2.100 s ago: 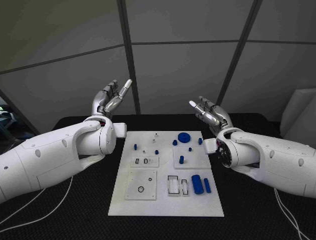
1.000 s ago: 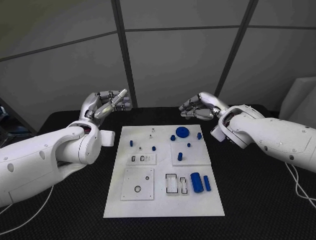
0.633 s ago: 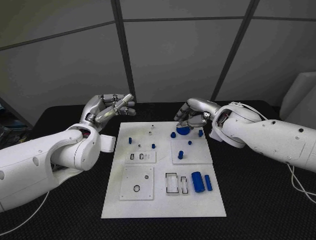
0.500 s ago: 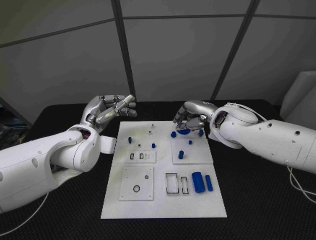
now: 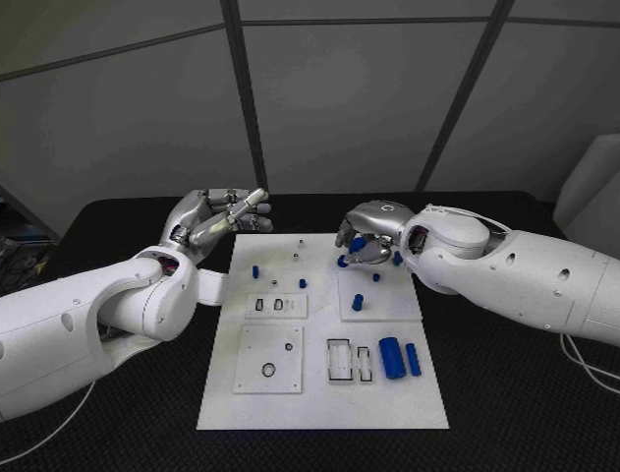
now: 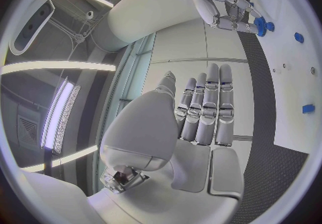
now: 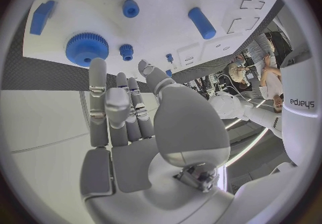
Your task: Assemble the parts on the task board
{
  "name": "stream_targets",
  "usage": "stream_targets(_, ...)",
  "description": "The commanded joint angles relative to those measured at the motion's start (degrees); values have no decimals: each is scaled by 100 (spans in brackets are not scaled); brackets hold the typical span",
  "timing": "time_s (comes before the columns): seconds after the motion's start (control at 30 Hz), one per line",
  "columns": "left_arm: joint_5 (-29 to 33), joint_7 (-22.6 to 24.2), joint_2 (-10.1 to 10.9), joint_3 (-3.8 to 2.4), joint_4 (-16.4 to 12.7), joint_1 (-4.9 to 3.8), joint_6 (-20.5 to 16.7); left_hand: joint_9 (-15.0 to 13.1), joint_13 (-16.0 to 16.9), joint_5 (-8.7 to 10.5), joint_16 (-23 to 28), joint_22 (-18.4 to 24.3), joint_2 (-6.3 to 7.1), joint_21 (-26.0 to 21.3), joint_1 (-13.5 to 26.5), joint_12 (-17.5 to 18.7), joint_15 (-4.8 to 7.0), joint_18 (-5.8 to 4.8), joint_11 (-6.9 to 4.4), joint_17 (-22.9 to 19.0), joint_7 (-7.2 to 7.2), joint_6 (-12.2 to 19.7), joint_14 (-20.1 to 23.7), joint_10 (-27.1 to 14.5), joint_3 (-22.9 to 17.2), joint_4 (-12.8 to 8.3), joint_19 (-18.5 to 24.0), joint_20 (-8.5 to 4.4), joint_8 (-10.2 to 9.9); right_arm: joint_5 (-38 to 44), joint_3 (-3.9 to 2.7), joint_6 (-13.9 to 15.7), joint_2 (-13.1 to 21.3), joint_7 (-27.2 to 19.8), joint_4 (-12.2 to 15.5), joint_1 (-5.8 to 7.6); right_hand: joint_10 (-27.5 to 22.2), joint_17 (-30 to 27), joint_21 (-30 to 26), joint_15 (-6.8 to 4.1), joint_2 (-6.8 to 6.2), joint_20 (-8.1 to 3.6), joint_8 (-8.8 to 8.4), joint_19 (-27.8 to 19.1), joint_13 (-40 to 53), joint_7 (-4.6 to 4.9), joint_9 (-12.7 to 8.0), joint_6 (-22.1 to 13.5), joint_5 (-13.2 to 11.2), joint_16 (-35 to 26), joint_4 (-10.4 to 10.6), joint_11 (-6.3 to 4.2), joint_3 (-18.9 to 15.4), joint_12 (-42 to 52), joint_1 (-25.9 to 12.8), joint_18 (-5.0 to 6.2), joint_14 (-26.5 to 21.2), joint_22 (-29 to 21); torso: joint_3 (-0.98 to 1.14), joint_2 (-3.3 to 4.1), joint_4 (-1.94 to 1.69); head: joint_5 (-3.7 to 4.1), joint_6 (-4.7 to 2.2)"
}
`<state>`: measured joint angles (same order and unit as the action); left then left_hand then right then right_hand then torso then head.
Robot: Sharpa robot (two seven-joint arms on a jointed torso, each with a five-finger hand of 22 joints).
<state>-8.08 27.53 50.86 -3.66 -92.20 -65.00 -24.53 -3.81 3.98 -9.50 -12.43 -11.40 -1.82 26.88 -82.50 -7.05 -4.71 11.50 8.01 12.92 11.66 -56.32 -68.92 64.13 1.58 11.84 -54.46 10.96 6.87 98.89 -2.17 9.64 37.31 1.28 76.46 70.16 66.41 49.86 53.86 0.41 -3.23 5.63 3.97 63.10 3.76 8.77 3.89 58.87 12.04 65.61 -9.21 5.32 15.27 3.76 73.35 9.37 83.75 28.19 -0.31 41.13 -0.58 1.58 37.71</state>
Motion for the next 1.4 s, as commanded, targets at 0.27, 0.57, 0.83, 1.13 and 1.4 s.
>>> stream_targets(0.27,-28,-1,22,-6,-33,-8,106,9,-6,32,37,-8,58,19,7,39,-18,-111,23,16,29,-13,-33,17,32,-14,-22,8,-37,353,-3,-341,-141,191,-127,17,-105,430,284,20,-73,10,-28,139,5,-13,3,-60,17,365,22,4,124,-14,43,25,244,340,-2,34,-7,-11,-6)
stream_targets(0.57,-28,-5,38,-6,-38,-10,107,9,-6,32,41,-8,59,19,11,45,-19,-111,25,20,31,-11,-33,15,33,-13,-21,9,-42,378,0,-468,-260,224,-278,17,-112,666,467,23,-57,12,-23,216,5,-12,7,-62,3,571,40,7,225,-9,82,-2,257,563,-2,52,-11,-12,-7)
stream_targets(0.83,-28,-8,46,-6,-33,-10,110,9,-6,32,41,-8,59,19,11,45,-19,-111,25,20,31,-11,-33,15,33,-13,-21,9,-42,383,2,-541,-364,177,-380,17,-79,790,596,26,-26,16,-18,264,8,-14,10,-44,2,690,76,3,318,1,90,-21,256,720,4,60,-6,-55,44)
stream_targets(1.13,-28,-20,61,-6,-42,-10,100,9,-6,31,53,-8,55,19,20,58,-22,-112,29,28,35,-9,-33,13,33,-9,-19,11,-52,353,3,-615,-405,163,-453,16,5,918,749,24,2,16,-3,318,7,-5,20,22,-13,819,114,0,473,6,114,-42,254,899,2,76,-7,-97,78)
stream_targets(1.4,-28,-28,78,-7,-49,-10,91,9,-6,30,60,-7,53,18,25,64,-24,-113,31,32,36,-8,-29,11,34,-6,-15,12,-57,331,4,-702,-437,133,-462,16,160,1019,889,1,45,-2,30,356,13,-15,39,160,-60,924,120,-30,672,21,189,-59,248,1061,3,85,-8,-106,87)
